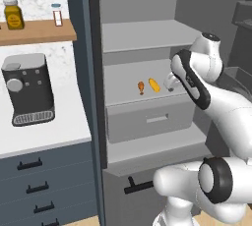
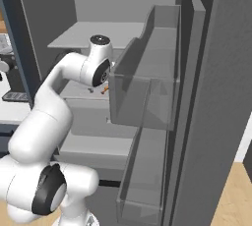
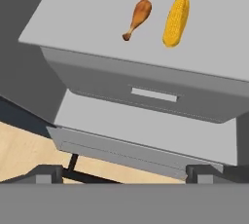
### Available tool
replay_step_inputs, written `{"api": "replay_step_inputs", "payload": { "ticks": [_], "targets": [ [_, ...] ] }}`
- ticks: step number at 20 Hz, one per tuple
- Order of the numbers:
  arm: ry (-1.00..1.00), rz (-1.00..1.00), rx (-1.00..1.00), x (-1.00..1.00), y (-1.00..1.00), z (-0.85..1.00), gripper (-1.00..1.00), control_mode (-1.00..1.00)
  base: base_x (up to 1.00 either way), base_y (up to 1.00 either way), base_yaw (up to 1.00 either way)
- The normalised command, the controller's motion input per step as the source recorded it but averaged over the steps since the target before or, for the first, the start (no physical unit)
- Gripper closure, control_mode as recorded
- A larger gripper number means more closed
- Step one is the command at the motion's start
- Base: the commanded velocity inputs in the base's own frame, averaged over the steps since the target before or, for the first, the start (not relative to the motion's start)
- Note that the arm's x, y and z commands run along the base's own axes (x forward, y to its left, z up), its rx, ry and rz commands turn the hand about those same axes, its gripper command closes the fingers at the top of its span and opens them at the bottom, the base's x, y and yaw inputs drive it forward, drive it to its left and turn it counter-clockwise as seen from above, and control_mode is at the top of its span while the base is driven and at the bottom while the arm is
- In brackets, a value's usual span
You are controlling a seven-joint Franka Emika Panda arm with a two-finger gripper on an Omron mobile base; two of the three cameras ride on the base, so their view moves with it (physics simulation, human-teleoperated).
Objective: Place one corn and one chicken drumstick in each tupperware on the nearby counter, to pack two identical lunches.
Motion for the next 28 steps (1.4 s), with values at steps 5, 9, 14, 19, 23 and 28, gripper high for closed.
{"api": "replay_step_inputs", "payload": {
  "ticks": [5, 9, 14, 19, 23, 28],
  "targets": [
    [0.00, 0.00, 0.00, 0.64, -0.07, -0.15, -1.00, -1.00, 0.00, 0.00, 0.00],
    [0.00, -0.03, 0.00, 0.67, -0.02, -0.18, -1.00, -1.00, 0.00, 0.00, 0.00],
    [0.00, -0.03, 0.00, 0.61, 0.00, -0.18, -1.00, -1.00, 0.00, 0.00, 0.00],
    [0.00, 0.00, -0.01, 0.60, 0.00, -0.22, -1.00, -1.00, 0.00, 0.00, 0.00],
    [0.00, 0.00, 0.00, 0.54, 0.00, -0.28, -1.00, -1.00, 0.00, 0.00, 0.00],
    [0.00, -0.01, 0.00, 0.44, 0.00, -0.28, -1.00, -1.00, 0.00, 0.00, 0.00]
  ]
}}
